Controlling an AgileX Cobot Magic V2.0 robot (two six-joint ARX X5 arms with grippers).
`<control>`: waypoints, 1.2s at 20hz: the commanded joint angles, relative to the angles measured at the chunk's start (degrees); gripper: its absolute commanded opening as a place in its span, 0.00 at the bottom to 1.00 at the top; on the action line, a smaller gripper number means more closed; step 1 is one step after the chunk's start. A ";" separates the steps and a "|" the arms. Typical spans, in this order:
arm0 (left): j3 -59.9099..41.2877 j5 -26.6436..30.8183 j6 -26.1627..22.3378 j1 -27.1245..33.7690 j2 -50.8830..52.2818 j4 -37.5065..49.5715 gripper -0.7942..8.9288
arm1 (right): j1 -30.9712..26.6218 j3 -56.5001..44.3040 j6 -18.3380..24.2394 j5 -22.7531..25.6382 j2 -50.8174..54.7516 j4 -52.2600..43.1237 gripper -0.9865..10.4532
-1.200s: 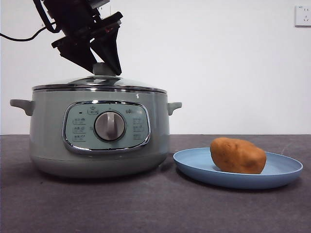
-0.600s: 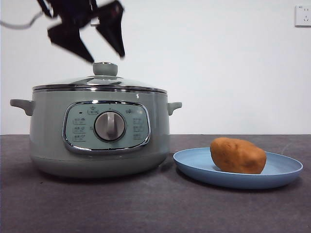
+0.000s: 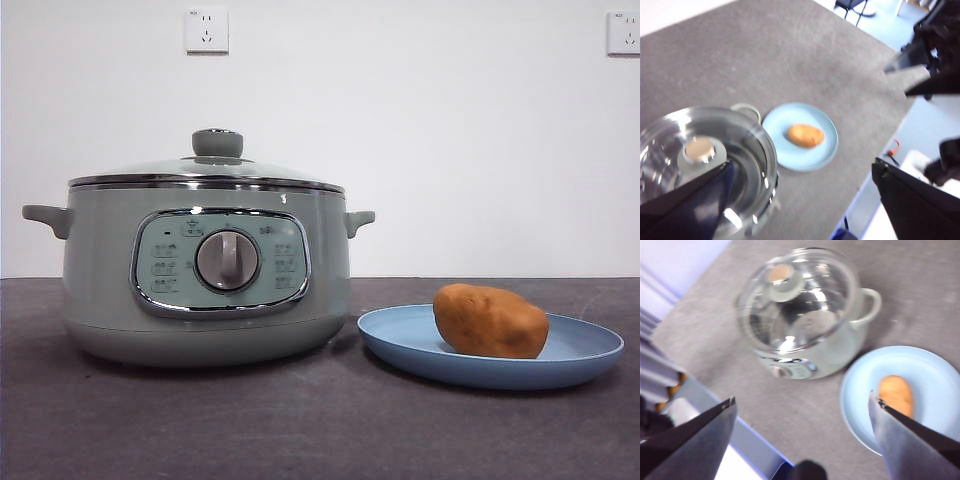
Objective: Take the potato out from the steamer,put the potato on the plate,close the lid
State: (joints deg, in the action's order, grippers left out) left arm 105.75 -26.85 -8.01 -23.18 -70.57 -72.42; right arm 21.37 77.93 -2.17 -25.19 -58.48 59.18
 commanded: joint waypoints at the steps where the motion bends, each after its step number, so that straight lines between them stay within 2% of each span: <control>1: -0.26 -0.24 -2.75 0.02 0.02 -2.75 0.44 | 0.07 0.31 0.81 -0.35 0.11 -0.02 0.47; 2: -0.26 -0.17 -2.86 0.02 0.00 -3.98 0.34 | 0.07 0.31 0.83 -0.35 0.11 0.07 0.43; 3: -0.26 0.02 -3.89 0.02 0.00 -4.66 0.17 | 0.07 0.31 1.66 -0.35 0.11 0.28 0.28; 4: -0.26 0.42 -5.18 0.02 0.00 -4.83 0.08 | 0.07 0.31 3.58 -0.35 0.11 0.83 0.05; 6: -0.26 1.36 -5.55 0.00 0.00 -4.81 0.07 | 0.07 0.31 5.25 -0.22 0.15 1.73 0.08; 11: -0.26 1.29 -5.44 -0.09 0.00 -3.85 0.07 | 0.04 0.31 5.22 0.09 0.15 2.89 0.08; 14: -0.26 1.27 -2.29 -0.09 -0.02 -4.31 0.08 | 0.04 0.31 5.09 0.07 0.15 2.80 0.08; 24: -0.26 1.07 -2.29 -0.15 -0.07 -4.17 0.08 | 0.04 0.31 5.22 0.04 0.13 2.84 0.09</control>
State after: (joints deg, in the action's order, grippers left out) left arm 105.73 -25.65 -10.83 -23.20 -70.76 -76.31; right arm 21.37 77.95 2.63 -25.30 -58.48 62.15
